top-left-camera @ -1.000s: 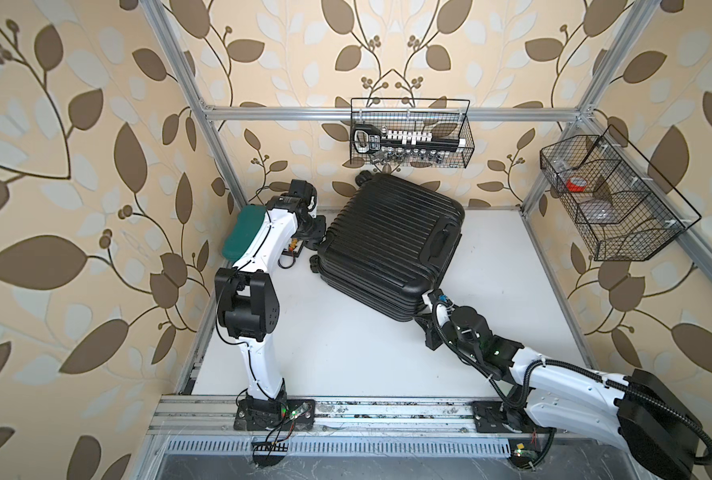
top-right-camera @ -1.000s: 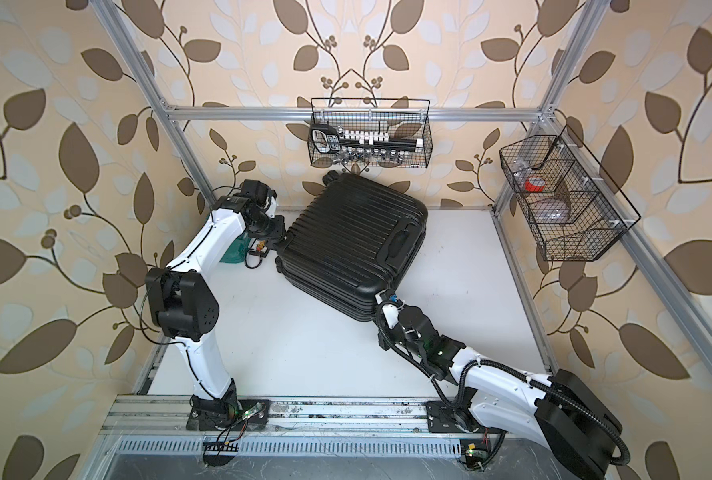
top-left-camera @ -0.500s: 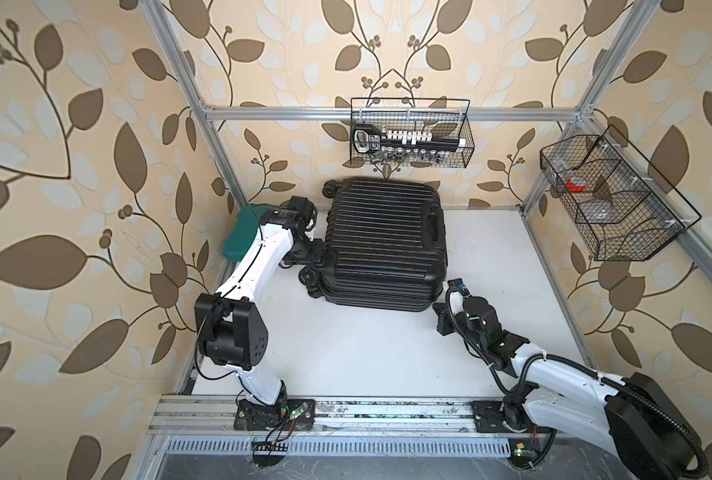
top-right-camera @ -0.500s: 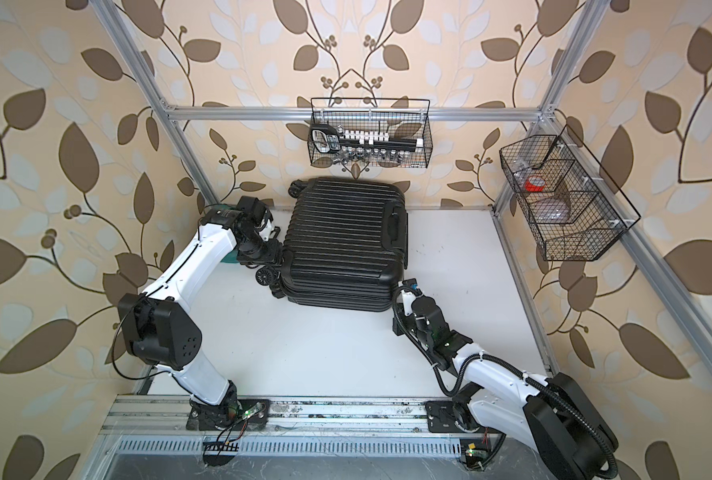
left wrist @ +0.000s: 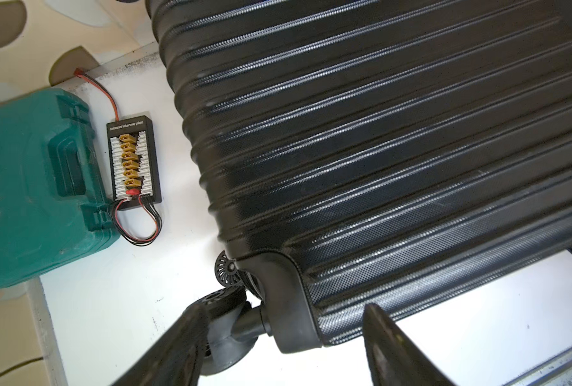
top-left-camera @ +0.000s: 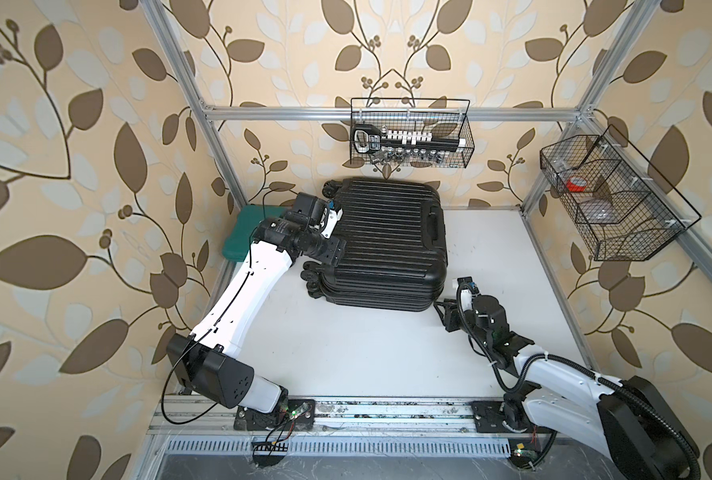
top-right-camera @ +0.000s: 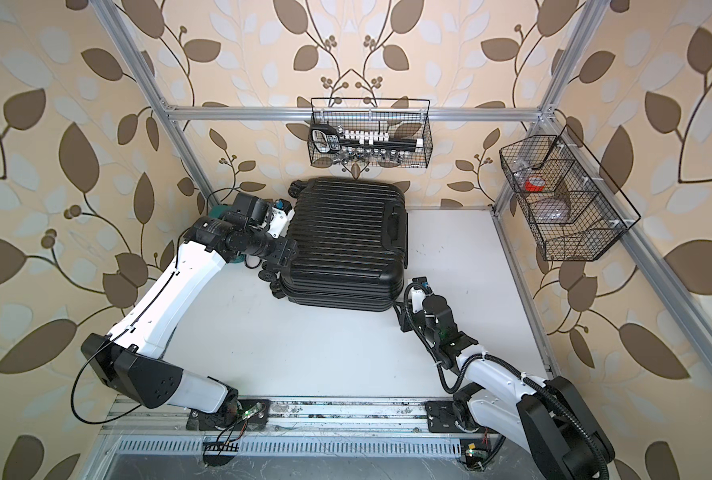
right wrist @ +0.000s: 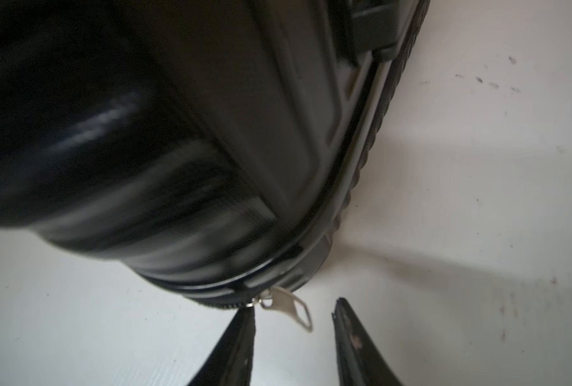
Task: Close the suitcase zippers
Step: Zip the zipper on the suitcase.
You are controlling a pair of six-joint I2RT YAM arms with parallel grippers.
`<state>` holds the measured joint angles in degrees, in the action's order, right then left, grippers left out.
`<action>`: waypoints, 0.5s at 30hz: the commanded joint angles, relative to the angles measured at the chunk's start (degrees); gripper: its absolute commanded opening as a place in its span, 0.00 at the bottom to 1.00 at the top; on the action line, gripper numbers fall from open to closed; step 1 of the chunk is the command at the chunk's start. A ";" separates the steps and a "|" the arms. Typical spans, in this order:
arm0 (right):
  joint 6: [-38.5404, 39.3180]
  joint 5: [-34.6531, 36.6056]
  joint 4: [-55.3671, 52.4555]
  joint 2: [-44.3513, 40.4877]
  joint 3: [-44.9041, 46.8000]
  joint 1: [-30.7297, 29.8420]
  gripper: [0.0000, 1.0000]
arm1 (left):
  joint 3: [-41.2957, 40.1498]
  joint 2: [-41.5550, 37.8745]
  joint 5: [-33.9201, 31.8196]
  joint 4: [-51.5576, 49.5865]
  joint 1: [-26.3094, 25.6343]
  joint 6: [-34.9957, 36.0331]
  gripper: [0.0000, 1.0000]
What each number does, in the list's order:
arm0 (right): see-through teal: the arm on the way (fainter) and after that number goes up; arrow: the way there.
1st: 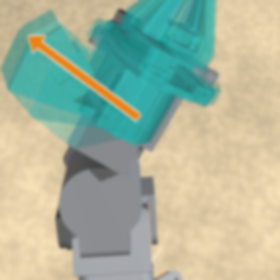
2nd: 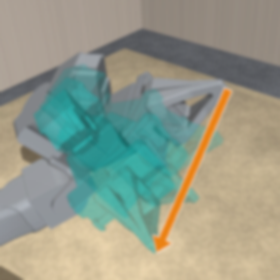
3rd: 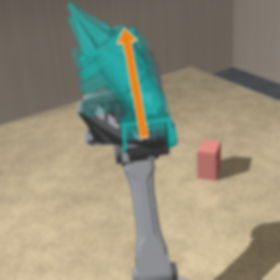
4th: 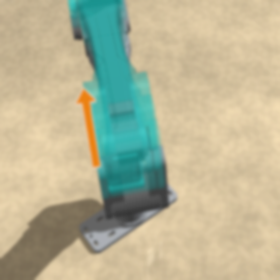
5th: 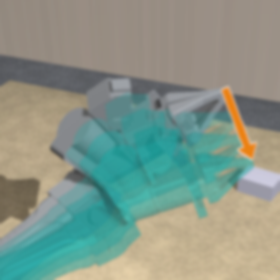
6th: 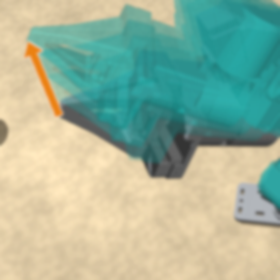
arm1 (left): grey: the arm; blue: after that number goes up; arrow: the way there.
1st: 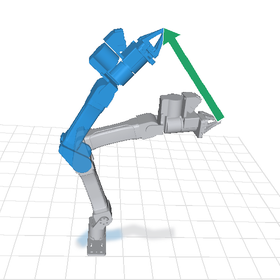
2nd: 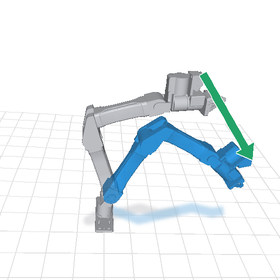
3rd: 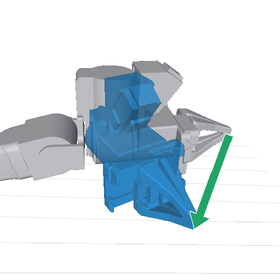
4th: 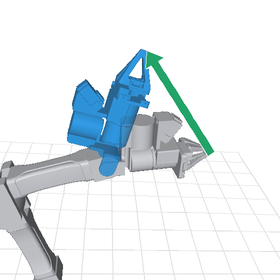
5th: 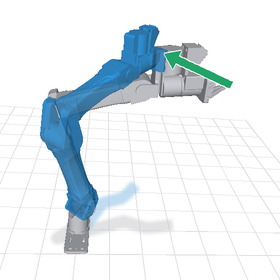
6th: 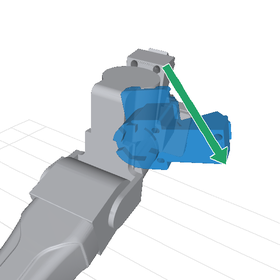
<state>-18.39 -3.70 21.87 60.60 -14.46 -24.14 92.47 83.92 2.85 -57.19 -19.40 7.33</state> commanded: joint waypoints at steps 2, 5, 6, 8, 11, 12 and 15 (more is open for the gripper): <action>1.73 -5.81 3.61 -1.19 1.10 1.71 0.49 | -0.60 -0.88 0.79 1.29 0.32 1.96 0.75; 2.96 -8.35 4.85 -0.64 1.10 2.33 0.50 | -0.86 -0.90 1.14 1.51 0.33 2.51 0.75; 3.37 -9.44 5.66 -0.12 1.14 2.47 0.51 | -0.93 -0.90 1.26 1.68 0.33 2.64 0.76; 3.64 -10.40 6.52 1.19 0.87 2.62 0.51 | -1.25 -2.85 1.62 2.05 0.33 2.97 0.76; 3.62 -10.88 7.42 3.37 0.22 2.86 0.50 | -1.50 -3.15 1.85 2.30 0.33 3.20 0.76; 3.62 -11.01 7.95 4.03 0.13 2.85 0.49 | -1.66 -3.16 1.89 2.32 0.33 3.34 0.76; 3.01 -10.02 9.26 6.00 -0.21 2.86 0.46 | -1.73 -3.24 1.88 2.28 0.33 3.45 0.76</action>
<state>-15.62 -12.91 28.49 65.41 -13.85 -21.52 90.94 82.98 3.62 -56.21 -19.40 9.56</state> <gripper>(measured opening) 0.462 0.762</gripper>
